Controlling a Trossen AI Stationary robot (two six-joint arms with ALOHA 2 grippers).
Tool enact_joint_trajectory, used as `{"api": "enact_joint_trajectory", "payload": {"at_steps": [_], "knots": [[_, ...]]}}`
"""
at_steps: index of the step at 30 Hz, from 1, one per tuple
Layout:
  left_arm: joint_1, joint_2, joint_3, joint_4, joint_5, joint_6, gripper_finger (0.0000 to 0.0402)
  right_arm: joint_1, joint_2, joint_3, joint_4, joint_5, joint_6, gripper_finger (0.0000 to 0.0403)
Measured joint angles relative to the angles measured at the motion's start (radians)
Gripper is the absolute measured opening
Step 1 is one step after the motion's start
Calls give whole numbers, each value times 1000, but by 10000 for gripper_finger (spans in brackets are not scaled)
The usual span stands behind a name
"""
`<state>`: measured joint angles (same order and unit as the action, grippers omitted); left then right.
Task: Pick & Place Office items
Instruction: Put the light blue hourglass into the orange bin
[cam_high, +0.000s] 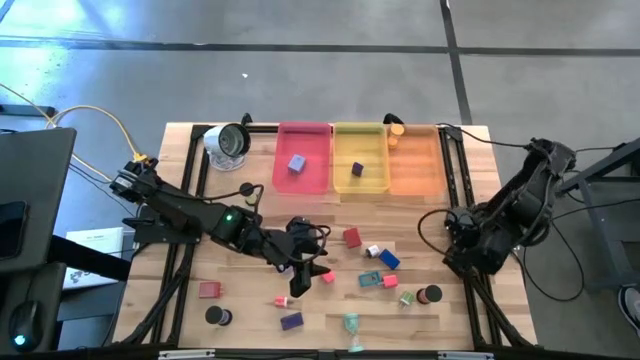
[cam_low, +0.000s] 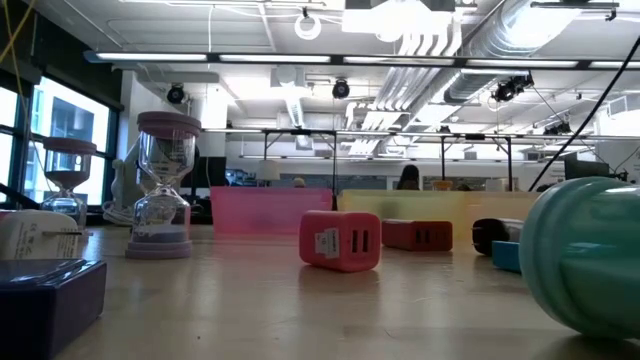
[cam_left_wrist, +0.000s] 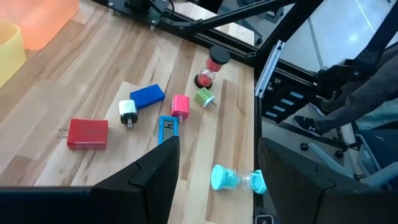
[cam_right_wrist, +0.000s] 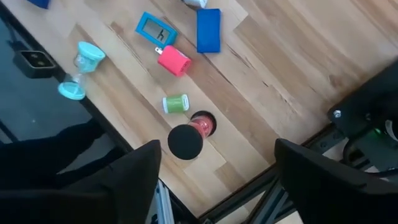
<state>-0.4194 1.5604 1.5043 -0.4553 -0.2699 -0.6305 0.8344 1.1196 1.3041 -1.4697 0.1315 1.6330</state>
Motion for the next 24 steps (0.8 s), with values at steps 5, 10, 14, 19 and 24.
{"api": "enact_joint_trajectory", "payload": {"at_steps": [5, 10, 14, 19, 24], "knots": [[0, 0, 0, -9, 0, 38, 212, -1, 69, 0, -31, -4, 83, 365], [0, 0, 0, -49, 5, 6, 212, -1, 124, 0, -24, -68, 178, 397], [8, 0, 0, -61, 6, 13, 212, 30, 158, 0, 81, -130, 212, 390], [12, 0, 0, -61, 6, 13, 212, 64, 231, 0, 223, -113, 207, 390], [2, 0, 0, -72, 7, 13, 212, 72, 315, 0, 191, -197, 223, 387]]}}
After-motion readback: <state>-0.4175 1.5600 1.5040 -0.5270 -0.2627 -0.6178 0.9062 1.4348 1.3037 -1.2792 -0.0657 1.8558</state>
